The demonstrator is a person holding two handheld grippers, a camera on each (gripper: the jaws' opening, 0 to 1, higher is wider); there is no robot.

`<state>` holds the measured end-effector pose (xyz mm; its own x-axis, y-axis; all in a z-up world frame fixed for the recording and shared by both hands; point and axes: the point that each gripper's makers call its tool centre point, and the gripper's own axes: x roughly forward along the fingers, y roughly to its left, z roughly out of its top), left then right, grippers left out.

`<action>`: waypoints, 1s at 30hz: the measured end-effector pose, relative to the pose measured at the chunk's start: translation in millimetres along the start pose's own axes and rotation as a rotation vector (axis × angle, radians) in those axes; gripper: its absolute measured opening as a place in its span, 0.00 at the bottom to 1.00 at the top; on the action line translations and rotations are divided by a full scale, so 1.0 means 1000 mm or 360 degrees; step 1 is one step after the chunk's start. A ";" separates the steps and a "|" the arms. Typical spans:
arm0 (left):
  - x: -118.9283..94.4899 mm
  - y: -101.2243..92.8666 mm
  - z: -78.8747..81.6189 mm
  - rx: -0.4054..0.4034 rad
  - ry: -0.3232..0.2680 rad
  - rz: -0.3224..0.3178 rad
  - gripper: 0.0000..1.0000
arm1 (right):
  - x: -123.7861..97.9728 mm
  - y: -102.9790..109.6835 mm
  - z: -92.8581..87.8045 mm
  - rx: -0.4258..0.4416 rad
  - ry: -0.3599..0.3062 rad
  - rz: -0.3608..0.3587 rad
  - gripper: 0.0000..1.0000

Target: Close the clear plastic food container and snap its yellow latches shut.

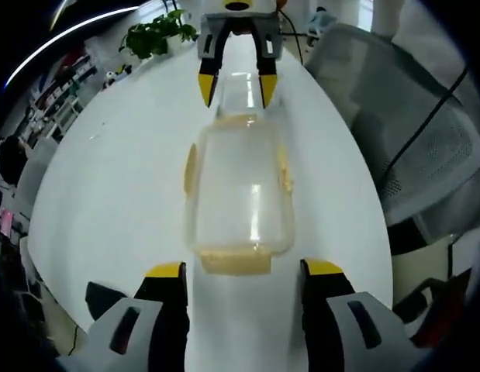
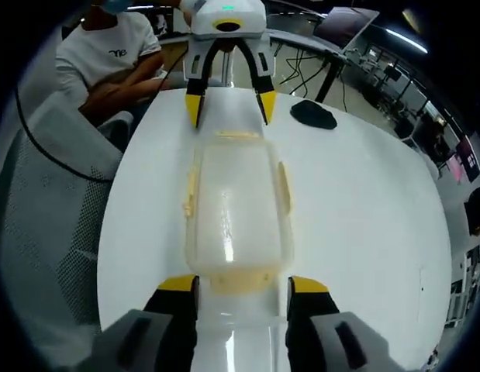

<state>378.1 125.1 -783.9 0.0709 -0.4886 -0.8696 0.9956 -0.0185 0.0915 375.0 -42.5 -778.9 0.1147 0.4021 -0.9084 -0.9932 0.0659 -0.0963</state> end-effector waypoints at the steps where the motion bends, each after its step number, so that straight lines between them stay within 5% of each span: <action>1: 0.001 0.000 0.000 0.0004 0.0000 -0.0004 0.54 | 0.001 0.000 0.001 0.0007 0.0000 0.0009 0.46; 15: 0.013 -0.001 -0.003 0.0035 0.0022 -0.0078 0.44 | 0.019 -0.002 -0.011 -0.0074 0.0175 0.0064 0.41; 30: 0.020 0.003 -0.004 -0.0018 0.0053 -0.0106 0.38 | 0.027 0.003 -0.012 -0.0079 0.0195 0.0176 0.37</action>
<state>383.2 118.3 -803.0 0.0064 -0.4571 -0.8894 0.9988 -0.0399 0.0277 375.3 -42.5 -808.3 0.0044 0.2897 -0.9571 -0.9998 -0.0191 -0.0103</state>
